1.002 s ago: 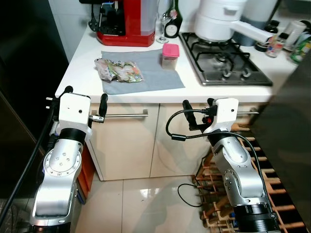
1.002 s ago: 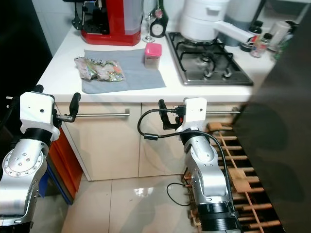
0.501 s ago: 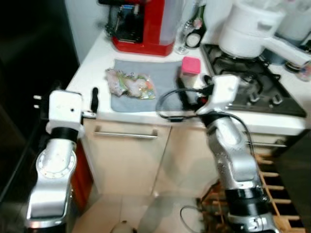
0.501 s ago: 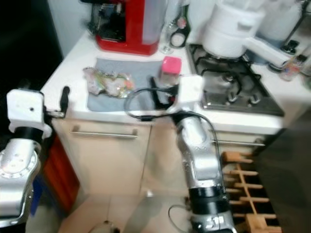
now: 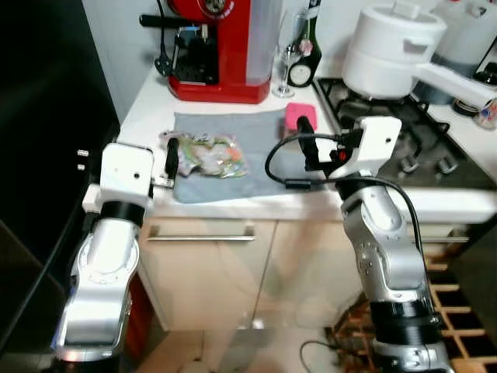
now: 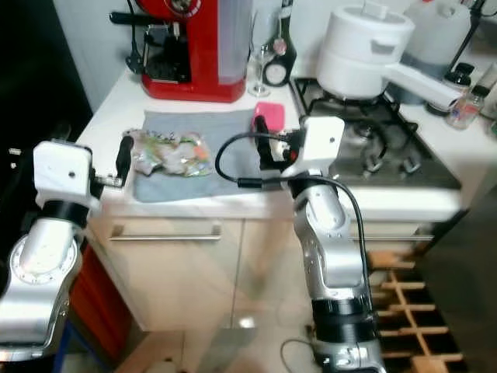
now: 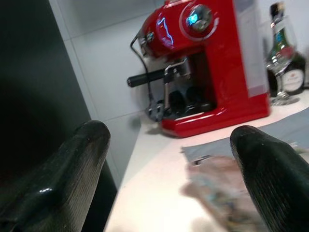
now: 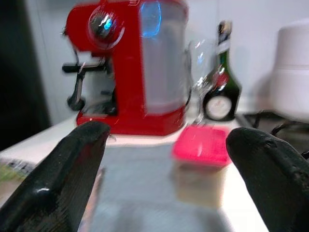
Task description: Restocking fridge
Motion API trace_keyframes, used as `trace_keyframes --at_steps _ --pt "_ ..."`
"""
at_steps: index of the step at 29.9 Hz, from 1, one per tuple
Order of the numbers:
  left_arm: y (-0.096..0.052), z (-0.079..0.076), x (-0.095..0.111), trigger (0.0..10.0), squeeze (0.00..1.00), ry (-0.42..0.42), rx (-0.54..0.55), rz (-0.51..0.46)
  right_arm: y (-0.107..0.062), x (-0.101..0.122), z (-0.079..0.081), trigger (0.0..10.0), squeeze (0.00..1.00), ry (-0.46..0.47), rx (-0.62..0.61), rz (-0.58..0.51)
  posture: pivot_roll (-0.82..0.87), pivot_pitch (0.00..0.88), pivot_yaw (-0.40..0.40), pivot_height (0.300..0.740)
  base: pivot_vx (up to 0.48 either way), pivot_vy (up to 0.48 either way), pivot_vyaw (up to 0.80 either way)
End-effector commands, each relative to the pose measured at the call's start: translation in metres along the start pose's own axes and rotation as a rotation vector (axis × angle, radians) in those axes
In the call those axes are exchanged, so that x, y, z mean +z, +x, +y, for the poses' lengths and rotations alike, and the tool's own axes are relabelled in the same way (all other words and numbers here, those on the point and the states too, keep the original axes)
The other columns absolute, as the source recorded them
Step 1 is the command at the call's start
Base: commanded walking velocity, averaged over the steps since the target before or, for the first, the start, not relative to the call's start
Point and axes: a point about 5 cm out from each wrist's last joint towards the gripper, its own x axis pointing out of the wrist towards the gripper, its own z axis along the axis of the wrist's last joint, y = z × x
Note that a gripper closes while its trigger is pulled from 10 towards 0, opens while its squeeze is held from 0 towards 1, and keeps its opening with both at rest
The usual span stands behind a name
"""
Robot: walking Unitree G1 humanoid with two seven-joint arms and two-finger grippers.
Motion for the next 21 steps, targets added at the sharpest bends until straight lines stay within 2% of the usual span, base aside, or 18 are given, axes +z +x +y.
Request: trace_keyframes --at_steps 1,4,6,12,17,20,21 --pt "0.003 -0.007 0.000 10.0 0.00 0.009 -0.026 0.005 0.000 0.000 -0.009 10.0 0.00 0.005 -0.031 0.017 0.08 0.000 -0.044 0.740 0.000 0.000 0.00" --pt "0.002 -0.008 -0.002 10.0 0.00 0.013 -0.031 0.015 0.000 -0.005 -0.011 10.0 0.00 0.037 -0.052 0.045 0.07 0.000 -0.041 0.740 0.000 0.000 0.00" --pt "0.002 -0.009 -0.004 10.0 0.00 0.020 -0.042 0.026 0.001 -0.017 -0.017 10.0 0.00 0.069 -0.096 0.109 0.07 0.000 -0.039 0.740 0.000 0.000 0.00" --pt "0.006 -0.009 -0.006 10.0 0.00 0.041 -0.053 0.042 0.012 -0.027 -0.025 10.0 0.00 -0.003 -0.153 0.177 0.07 0.000 -0.025 0.740 0.000 0.000 0.00" --pt "0.006 -0.009 -0.005 10.0 0.00 0.041 -0.055 0.039 0.023 -0.031 -0.021 10.0 0.00 0.011 -0.146 0.208 0.08 0.000 -0.021 0.740 0.000 0.000 0.00" --pt "0.006 -0.007 -0.004 10.0 0.00 0.017 -0.055 0.038 0.028 -0.029 -0.017 10.0 0.00 0.025 -0.140 0.204 0.09 0.000 -0.024 0.740 0.000 0.000 0.00" --pt "0.004 -0.004 -0.003 10.0 0.00 -0.021 -0.059 0.038 0.029 -0.029 -0.015 10.0 0.00 0.024 -0.134 0.197 0.09 0.000 -0.027 0.740 0.472 0.000 0.00"
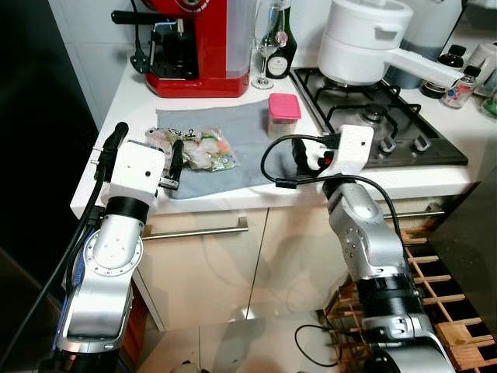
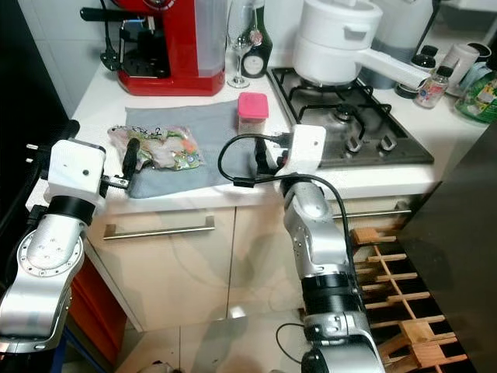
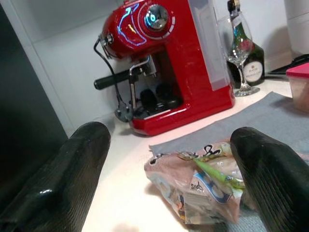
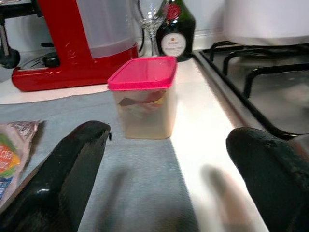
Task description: Restocking fridge
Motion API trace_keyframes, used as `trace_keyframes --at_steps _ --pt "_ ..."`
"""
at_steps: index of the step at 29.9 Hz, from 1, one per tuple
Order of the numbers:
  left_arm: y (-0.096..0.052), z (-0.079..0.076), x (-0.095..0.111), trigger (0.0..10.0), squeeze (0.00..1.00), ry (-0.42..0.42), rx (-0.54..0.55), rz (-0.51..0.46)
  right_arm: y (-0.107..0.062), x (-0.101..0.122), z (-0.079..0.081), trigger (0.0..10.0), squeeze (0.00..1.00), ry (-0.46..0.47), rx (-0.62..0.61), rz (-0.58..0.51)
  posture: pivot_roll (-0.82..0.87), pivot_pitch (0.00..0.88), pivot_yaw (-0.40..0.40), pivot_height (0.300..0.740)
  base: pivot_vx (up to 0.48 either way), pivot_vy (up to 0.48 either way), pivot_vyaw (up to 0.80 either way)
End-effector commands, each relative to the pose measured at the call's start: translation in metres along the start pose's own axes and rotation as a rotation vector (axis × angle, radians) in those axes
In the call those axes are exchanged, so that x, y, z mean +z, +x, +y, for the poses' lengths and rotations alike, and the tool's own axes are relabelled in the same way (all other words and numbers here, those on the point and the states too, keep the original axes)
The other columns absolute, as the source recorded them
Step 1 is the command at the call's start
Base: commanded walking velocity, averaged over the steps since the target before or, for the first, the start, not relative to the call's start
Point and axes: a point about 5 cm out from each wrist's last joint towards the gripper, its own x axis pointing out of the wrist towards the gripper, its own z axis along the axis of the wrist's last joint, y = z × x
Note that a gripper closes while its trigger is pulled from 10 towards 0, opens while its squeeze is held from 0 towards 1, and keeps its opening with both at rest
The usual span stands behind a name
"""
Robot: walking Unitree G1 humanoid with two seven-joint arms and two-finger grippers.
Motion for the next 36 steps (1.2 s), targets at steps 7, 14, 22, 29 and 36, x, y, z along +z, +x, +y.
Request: trace_keyframes --at_steps 7,14,22,29,36 --pt "-0.001 0.003 0.003 10.0 0.00 -0.014 -0.002 -0.006 0.001 0.002 0.004 10.0 0.00 -0.005 0.004 -0.016 0.09 0.000 -0.028 0.740 0.440 0.000 0.00" --pt "0.002 -0.003 0.004 10.0 0.00 0.008 -0.010 -0.006 -0.005 0.001 0.006 10.0 0.00 -0.019 0.009 -0.025 0.07 0.000 -0.026 0.740 0.172 0.000 0.00" --pt "0.002 -0.003 0.006 10.0 0.00 0.010 -0.009 -0.020 -0.006 0.002 0.008 10.0 0.00 -0.015 0.016 -0.029 0.07 0.000 -0.027 0.740 0.000 0.000 0.00" --pt "0.003 -0.004 0.008 10.0 0.00 -0.009 -0.025 -0.028 -0.006 0.004 0.008 10.0 0.00 -0.017 0.026 -0.038 0.08 0.000 -0.032 0.740 0.000 0.480 0.00" --pt "0.006 -0.009 0.008 10.0 0.00 0.034 -0.037 -0.032 -0.007 0.006 0.006 10.0 0.00 -0.021 0.018 -0.047 0.07 0.000 -0.030 0.740 0.000 0.069 0.00"
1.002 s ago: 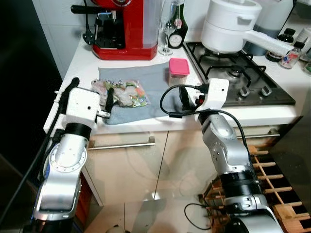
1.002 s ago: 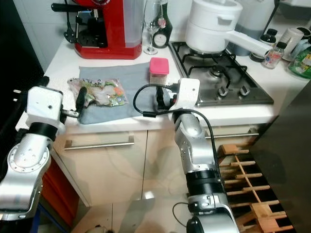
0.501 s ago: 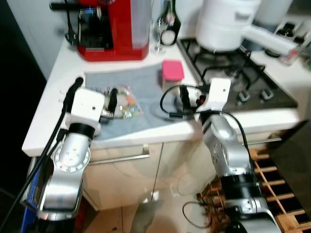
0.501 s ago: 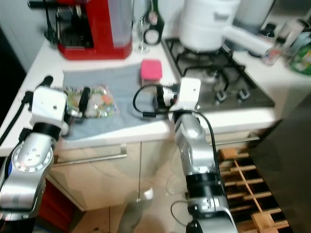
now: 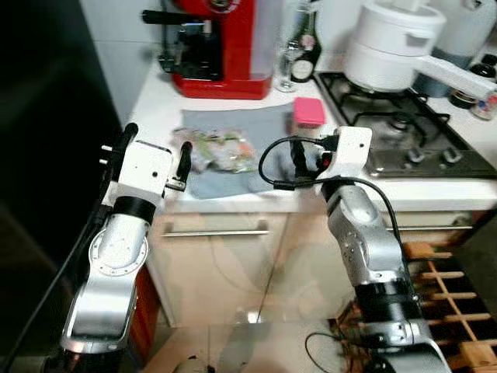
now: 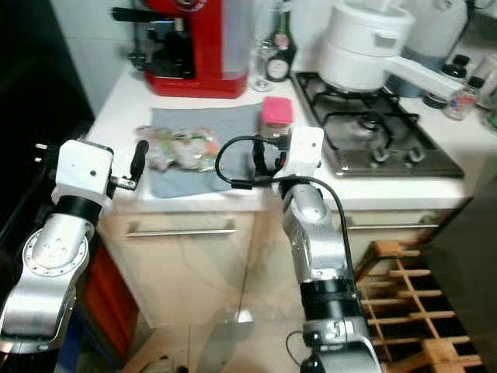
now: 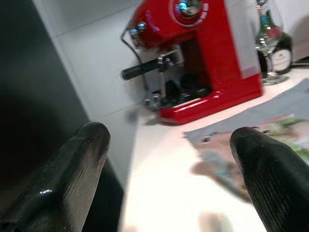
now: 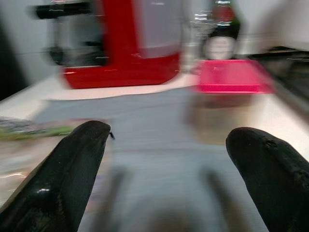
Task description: Restocking fridge
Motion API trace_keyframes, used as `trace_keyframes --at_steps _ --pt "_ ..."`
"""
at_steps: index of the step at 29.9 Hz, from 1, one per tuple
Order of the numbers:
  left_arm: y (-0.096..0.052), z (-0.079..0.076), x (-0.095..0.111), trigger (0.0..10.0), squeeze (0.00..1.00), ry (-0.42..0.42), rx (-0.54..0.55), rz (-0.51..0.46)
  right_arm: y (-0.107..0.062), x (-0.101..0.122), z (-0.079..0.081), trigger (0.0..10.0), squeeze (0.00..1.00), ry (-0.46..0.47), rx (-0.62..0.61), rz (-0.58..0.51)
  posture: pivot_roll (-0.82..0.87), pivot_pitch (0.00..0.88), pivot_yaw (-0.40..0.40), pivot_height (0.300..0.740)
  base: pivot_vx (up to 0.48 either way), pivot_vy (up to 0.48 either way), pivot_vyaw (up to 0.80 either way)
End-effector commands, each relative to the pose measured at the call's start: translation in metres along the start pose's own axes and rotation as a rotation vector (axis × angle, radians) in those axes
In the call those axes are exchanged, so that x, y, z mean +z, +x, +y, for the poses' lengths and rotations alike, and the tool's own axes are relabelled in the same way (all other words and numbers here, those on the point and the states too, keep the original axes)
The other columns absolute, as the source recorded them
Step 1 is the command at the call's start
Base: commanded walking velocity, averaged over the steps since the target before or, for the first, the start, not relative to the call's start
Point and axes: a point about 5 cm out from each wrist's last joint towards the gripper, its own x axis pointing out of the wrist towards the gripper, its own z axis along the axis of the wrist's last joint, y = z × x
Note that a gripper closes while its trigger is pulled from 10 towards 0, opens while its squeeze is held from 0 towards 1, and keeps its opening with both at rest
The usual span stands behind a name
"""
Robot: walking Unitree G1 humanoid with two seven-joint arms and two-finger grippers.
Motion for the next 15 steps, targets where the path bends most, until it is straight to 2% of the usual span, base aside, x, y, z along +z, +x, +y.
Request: trace_keyframes --at_steps 1,3,12,15 --pt "0.004 -0.006 0.005 10.0 0.00 -0.011 -0.024 -0.021 -0.002 0.008 -0.013 10.0 0.00 -0.017 -0.042 -0.032 0.07 0.000 -0.026 0.740 0.000 0.000 0.00" --pt "0.003 -0.008 0.007 10.0 0.00 -0.077 -0.065 -0.038 -0.004 0.008 -0.016 10.0 0.00 -0.014 -0.056 -0.036 0.07 0.000 -0.025 0.740 0.000 0.000 0.00" --pt "0.007 -0.006 0.012 10.0 0.00 -0.066 -0.046 -0.069 -0.007 0.013 -0.021 10.0 0.00 -0.026 -0.099 -0.083 0.07 0.000 -0.023 0.740 0.480 0.000 0.00" --pt "0.007 -0.005 0.017 10.0 0.00 -0.058 -0.045 -0.102 -0.010 0.034 -0.021 10.0 0.00 -0.081 -0.104 -0.211 0.07 0.000 -0.023 0.740 0.480 0.000 0.00"
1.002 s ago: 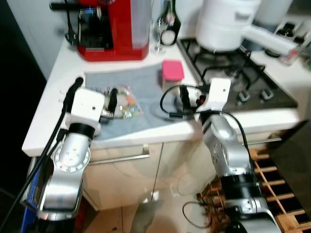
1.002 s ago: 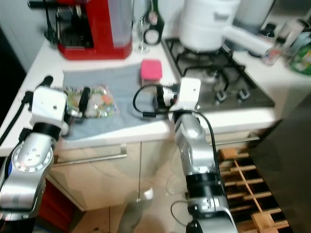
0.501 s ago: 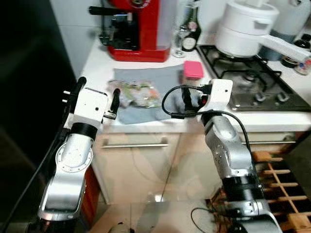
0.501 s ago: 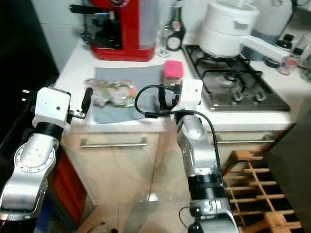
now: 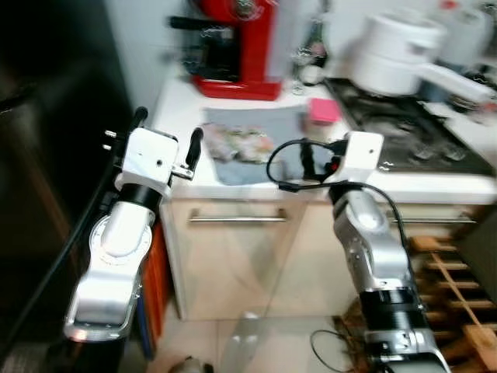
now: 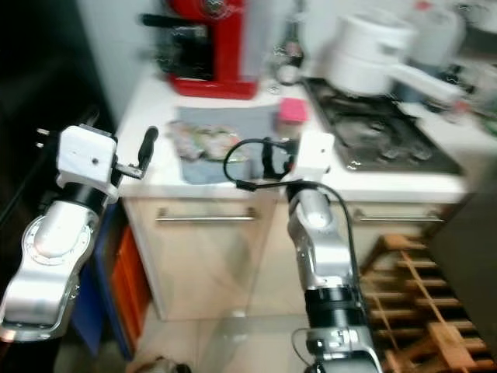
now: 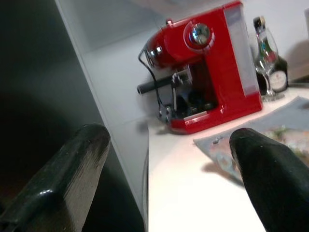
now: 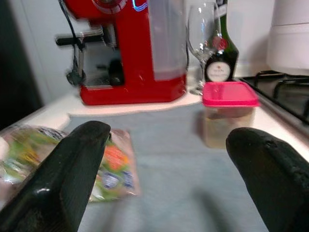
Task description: Restocking fridge
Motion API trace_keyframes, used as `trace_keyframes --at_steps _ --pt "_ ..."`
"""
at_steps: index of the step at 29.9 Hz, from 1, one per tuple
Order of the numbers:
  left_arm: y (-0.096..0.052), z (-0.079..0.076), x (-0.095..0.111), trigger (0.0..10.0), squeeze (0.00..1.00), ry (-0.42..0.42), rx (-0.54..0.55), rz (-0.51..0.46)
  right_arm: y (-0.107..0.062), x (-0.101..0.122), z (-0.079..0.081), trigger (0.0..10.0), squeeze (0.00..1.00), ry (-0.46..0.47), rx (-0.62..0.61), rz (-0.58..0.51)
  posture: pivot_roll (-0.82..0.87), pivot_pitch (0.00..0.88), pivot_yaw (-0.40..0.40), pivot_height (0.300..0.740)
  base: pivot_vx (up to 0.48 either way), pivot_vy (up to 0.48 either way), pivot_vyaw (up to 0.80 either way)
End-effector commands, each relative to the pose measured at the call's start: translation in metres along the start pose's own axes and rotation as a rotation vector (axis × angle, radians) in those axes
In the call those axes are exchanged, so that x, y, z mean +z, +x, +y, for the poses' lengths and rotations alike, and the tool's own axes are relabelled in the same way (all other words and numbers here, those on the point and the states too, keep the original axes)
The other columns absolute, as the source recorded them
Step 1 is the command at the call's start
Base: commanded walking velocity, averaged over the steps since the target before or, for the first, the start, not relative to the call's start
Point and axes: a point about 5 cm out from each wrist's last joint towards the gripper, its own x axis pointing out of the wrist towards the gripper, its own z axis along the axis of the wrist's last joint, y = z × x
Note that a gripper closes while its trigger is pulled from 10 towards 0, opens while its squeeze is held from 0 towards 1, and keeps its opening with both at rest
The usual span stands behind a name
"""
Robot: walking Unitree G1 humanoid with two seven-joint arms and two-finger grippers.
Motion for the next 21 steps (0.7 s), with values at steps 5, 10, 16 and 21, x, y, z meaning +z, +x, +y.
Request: trace_keyframes --at_steps 5,10,16,21 --pt "0.005 0.003 0.010 10.0 0.00 0.018 0.003 -0.055 0.001 0.051 0.003 10.0 0.00 -0.072 -0.012 -0.274 0.07 0.000 -0.023 0.740 0.480 0.000 0.00" --pt "0.004 -0.001 0.011 10.0 0.00 0.020 -0.023 -0.069 -0.001 0.060 -0.004 10.0 0.00 -0.090 -0.075 -0.329 0.07 0.000 -0.021 0.740 0.480 0.000 0.00" --pt "0.004 -0.004 0.015 10.0 0.00 0.018 -0.031 -0.103 -0.004 0.063 -0.011 10.0 0.00 -0.108 -0.132 -0.344 0.07 0.000 -0.015 0.740 0.240 0.000 -0.41" --pt "0.005 -0.003 0.014 10.0 0.00 0.015 -0.024 -0.094 -0.006 0.063 -0.011 10.0 0.00 -0.110 -0.127 -0.349 0.06 0.000 -0.015 0.740 0.000 0.000 0.00"
